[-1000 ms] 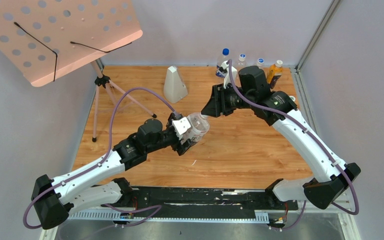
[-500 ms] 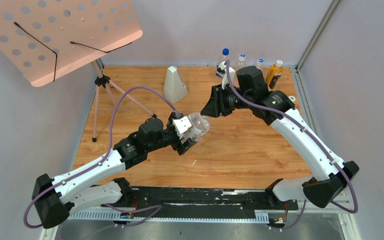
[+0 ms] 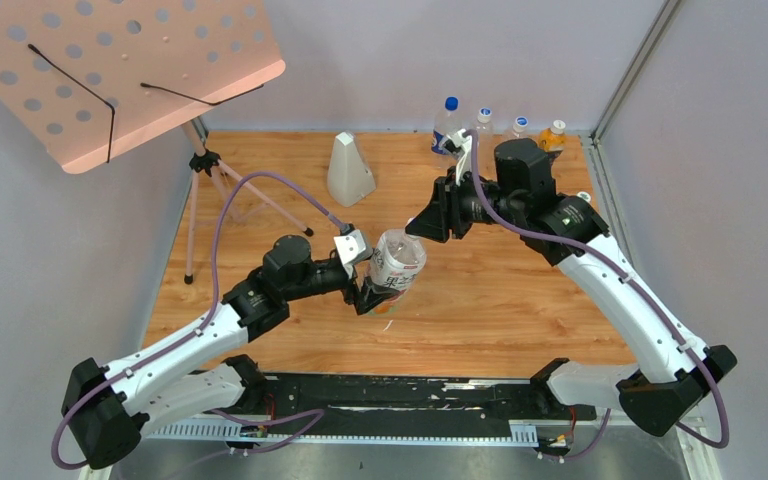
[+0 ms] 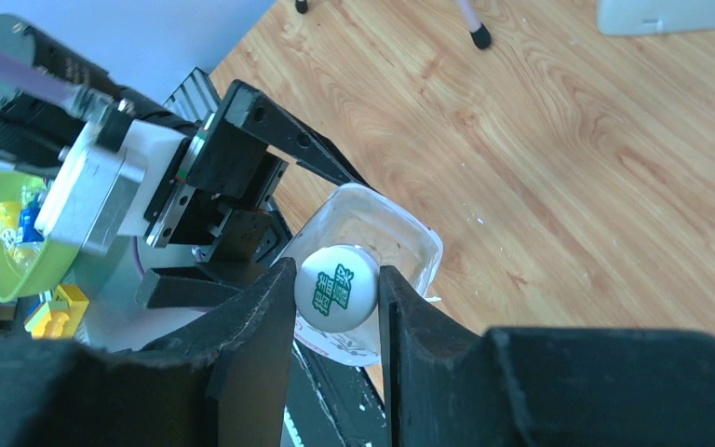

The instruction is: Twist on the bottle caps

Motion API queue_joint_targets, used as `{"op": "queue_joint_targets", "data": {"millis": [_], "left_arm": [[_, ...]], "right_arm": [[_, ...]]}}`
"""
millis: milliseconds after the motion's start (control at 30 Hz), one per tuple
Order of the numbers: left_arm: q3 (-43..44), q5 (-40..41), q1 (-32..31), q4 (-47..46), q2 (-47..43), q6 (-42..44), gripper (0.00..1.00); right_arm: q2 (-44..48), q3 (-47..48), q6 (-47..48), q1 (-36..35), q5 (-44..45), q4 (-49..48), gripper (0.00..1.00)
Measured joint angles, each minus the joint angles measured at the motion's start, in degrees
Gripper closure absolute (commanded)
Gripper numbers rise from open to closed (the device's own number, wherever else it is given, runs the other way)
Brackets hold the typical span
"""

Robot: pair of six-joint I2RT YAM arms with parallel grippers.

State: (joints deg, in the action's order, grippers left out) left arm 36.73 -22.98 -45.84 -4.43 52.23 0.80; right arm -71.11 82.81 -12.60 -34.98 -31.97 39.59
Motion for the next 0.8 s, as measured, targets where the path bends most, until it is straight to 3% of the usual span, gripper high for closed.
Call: {"op": "queue_joint_targets", "data": {"millis": [800], "left_arm": [[-2.6, -14.0, 0.9, -18.7, 4.7, -9.7, 0.96]], "right_arm": [[2.1, -3.3, 5.2, 3.4, -19.8, -12.4, 0.83]]}}
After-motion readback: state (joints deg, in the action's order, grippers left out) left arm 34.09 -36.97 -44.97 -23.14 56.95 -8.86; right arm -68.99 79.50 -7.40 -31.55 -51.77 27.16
